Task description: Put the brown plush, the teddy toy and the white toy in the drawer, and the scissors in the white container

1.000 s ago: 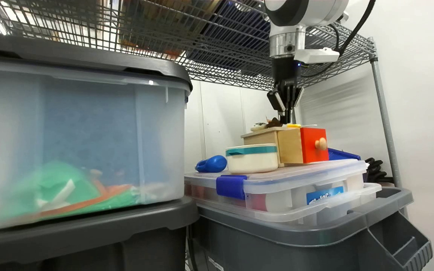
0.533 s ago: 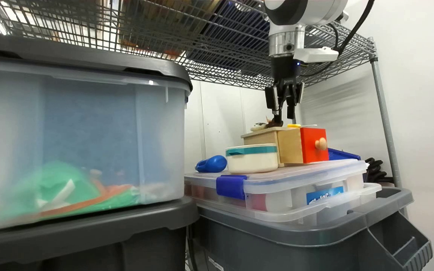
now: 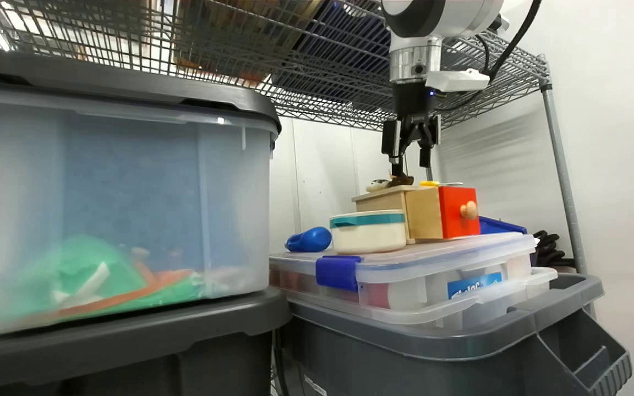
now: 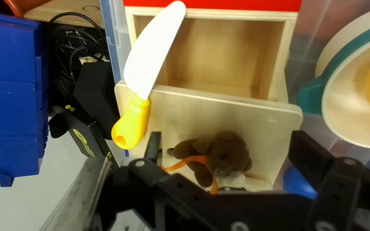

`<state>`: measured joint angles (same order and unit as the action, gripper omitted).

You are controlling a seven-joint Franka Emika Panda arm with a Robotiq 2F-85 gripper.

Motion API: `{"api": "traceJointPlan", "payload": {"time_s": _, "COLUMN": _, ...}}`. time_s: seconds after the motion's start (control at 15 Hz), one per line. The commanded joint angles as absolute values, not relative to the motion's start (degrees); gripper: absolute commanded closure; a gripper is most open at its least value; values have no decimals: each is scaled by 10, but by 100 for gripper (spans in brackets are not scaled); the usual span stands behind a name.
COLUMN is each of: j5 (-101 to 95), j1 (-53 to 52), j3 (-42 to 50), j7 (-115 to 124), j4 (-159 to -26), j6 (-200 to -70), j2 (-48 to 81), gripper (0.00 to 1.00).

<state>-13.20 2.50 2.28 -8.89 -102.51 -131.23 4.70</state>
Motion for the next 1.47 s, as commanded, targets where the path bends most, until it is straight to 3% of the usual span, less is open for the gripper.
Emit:
{"api": "traceJointPlan", "payload": {"time_s": 0.0, "j5": -123, "j1": 23, "j3": 20, "j7": -107, "j4": -989, "j6": -1312, "j2": 72, "gripper": 0}}
{"api": "traceJointPlan", "payload": {"time_s": 0.33, "j5": -122, "j1": 23, "j3": 16, "j7": -115, "j4": -973, "j6": -1314, "j2": 88, "gripper": 0}}
{"api": "traceJointPlan", "payload": {"time_s": 0.4, "j5": -123, "j1": 23, "j3": 15, "j7": -117, "j4": -972, "j6": -1314, "j2": 90, "gripper": 10}}
{"api": "traceJointPlan", "payload": {"time_s": 0.47, "j5": -122, "j1": 24, "j3": 15, "j7": -119, "j4": -969, "j6": -1314, "j2": 93, "gripper": 26}}
{"api": "traceJointPlan", "payload": {"time_s": 1.07, "j5": -108, "j1": 27, "j3": 14, "j7": -139, "j4": -955, "j6": -1313, "j2": 105, "gripper": 93}}
{"api": "traceJointPlan", "payload": {"time_s": 1.13, "j5": -105, "j1": 27, "j3": 14, "j7": -141, "j4": -956, "j6": -1313, "j2": 103, "gripper": 98}}
{"api": "traceJointPlan", "payload": {"time_s": 1.4, "j5": -100, "j1": 27, "j3": 14, "j7": -146, "j4": -953, "j6": -1311, "j2": 102, "gripper": 98}}
